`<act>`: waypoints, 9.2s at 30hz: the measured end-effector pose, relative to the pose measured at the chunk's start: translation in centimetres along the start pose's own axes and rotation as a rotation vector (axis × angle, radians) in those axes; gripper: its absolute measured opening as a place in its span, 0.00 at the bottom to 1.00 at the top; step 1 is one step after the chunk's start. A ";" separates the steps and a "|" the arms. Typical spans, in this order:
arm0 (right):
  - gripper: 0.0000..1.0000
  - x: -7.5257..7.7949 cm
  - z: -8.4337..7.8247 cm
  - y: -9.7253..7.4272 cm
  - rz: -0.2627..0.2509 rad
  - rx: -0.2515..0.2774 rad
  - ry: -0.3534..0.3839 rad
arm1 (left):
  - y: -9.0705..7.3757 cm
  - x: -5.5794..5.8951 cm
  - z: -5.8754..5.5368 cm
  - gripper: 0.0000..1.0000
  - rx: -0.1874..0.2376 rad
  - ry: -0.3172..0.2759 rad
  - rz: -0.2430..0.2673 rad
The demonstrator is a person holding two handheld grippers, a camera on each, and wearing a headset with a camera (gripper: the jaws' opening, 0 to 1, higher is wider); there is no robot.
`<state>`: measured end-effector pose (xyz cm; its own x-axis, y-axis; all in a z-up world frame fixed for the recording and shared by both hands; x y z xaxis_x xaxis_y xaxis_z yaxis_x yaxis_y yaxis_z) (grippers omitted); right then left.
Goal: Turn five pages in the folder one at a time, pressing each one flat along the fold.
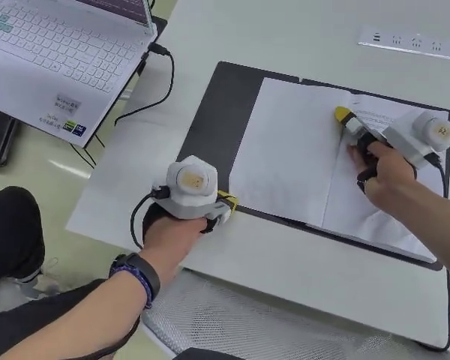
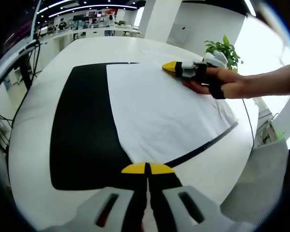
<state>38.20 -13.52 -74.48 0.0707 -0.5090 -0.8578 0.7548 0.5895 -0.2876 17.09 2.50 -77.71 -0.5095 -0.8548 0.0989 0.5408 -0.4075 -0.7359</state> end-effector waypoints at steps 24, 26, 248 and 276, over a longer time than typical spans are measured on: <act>0.00 2.4 4.0 4.7 -0.080 0.050 -0.044 | 0.3 -0.1 0.0 0.00 0.003 0.032 0.000; 0.00 2.4 3.9 4.7 -0.079 0.045 -0.043 | 0.4 -0.1 -0.1 0.00 0.003 0.034 -0.002; 0.66 -0.7 -4.5 -30.7 -0.117 -0.109 -0.477 | -5.8 8.5 12.2 0.71 0.218 0.375 -0.188; 0.69 -0.1 -5.6 -30.9 -0.065 -0.186 -0.428 | 4.7 18.6 17.7 0.70 0.164 0.522 -0.405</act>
<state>11.20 -28.24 -67.89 0.3192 -0.7384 -0.5940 0.6397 0.6304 -0.4399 22.01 -21.02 -67.51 -0.9271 -0.3743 -0.0212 0.3130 -0.7415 -0.5934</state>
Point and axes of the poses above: the centre of the closed fingertips' face, and the gripper's own axes: y roughly forward along the fingers, x roughly to its right, z roughly out of its top, the point moved 2 cm from there along -y, roughly backward along the fingers, and after that the axes turned 14 degrees about y, right-handed, at the moved point
